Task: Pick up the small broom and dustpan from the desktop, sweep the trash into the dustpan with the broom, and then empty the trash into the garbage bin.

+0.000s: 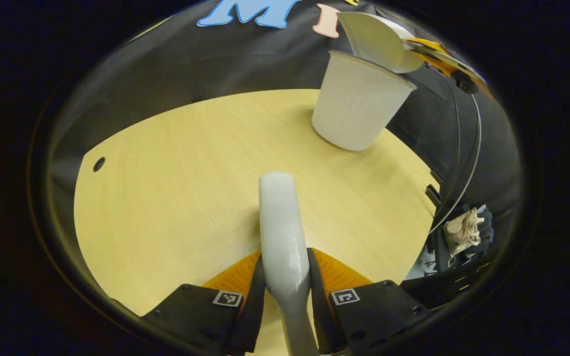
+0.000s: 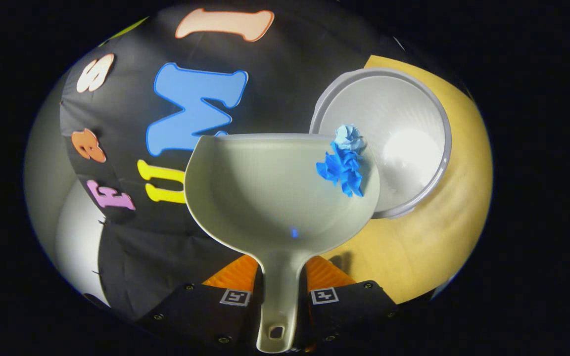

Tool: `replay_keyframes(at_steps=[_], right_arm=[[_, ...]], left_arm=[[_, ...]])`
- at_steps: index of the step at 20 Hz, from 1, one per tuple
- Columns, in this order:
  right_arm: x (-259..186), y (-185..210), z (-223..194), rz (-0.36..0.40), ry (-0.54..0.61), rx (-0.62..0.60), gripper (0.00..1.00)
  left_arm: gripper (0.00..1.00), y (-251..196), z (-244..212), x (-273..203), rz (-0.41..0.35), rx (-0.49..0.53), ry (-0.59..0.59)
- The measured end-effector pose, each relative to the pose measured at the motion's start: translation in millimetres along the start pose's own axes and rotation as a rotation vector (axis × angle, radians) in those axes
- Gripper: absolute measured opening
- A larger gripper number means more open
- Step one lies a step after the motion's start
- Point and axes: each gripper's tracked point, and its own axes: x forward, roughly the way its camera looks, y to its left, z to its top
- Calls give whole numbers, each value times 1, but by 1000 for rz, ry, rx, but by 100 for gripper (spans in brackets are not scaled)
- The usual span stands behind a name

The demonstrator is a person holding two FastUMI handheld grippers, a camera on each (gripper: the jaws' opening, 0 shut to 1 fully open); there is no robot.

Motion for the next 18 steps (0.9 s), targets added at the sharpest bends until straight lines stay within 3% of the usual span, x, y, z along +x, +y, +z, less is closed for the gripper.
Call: replay_keyframes(at_steps=[3, 8, 12, 18], right_arm=[[-3, 5, 5, 107, -32, 113, 30], [-9, 11, 19, 212, -92, 219, 30], [-10, 11, 5, 199, -73, 154, 30], [2, 20, -46, 163, -11, -52, 30]], left_arm=[[53, -9, -5, 0, -3, -10, 4], [48, -14, -9, -4, 7, -10, 6], [51, -9, -11, -8, 29, -20, -2], [51, 10, -23, -18, 103, -64, -16]])
